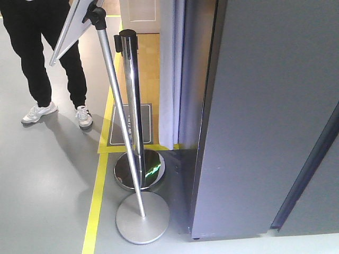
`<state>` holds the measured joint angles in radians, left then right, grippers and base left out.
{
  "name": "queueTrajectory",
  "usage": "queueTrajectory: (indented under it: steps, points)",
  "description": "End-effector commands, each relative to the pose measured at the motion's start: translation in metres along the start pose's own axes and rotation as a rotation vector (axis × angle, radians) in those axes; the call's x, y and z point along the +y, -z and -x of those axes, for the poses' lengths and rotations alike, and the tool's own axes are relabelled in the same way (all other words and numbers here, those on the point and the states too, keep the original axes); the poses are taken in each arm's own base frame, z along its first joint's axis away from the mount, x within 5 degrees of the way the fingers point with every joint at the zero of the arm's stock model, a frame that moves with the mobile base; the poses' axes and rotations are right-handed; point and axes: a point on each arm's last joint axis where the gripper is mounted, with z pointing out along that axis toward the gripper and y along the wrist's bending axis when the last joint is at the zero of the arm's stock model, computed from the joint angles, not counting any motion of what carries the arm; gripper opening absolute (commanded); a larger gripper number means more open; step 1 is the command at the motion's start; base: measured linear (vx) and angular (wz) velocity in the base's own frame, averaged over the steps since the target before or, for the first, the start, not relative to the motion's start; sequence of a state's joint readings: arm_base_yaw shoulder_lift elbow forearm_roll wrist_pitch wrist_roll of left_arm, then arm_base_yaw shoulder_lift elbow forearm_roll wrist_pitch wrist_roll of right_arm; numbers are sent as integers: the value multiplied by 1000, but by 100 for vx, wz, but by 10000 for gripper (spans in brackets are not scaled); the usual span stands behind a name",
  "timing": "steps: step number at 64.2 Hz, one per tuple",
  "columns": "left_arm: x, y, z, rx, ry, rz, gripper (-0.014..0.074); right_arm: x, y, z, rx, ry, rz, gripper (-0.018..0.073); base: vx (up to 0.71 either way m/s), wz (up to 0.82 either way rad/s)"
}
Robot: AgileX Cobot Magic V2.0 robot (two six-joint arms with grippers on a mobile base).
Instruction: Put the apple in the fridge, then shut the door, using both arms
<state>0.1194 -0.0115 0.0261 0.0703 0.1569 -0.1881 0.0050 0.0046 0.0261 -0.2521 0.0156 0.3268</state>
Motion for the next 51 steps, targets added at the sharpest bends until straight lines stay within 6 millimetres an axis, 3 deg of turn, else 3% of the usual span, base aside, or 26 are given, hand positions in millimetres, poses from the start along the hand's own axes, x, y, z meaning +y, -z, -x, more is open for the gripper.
queueTrajectory:
  steps: [1,51]
  points:
    - [0,0,-2,-61,7,-12,-6,2,-1,6,-63,5,22,-2,0,0]
    - [0,0,-2,-61,7,-12,-6,2,-1,6,-63,5,22,-2,0,0]
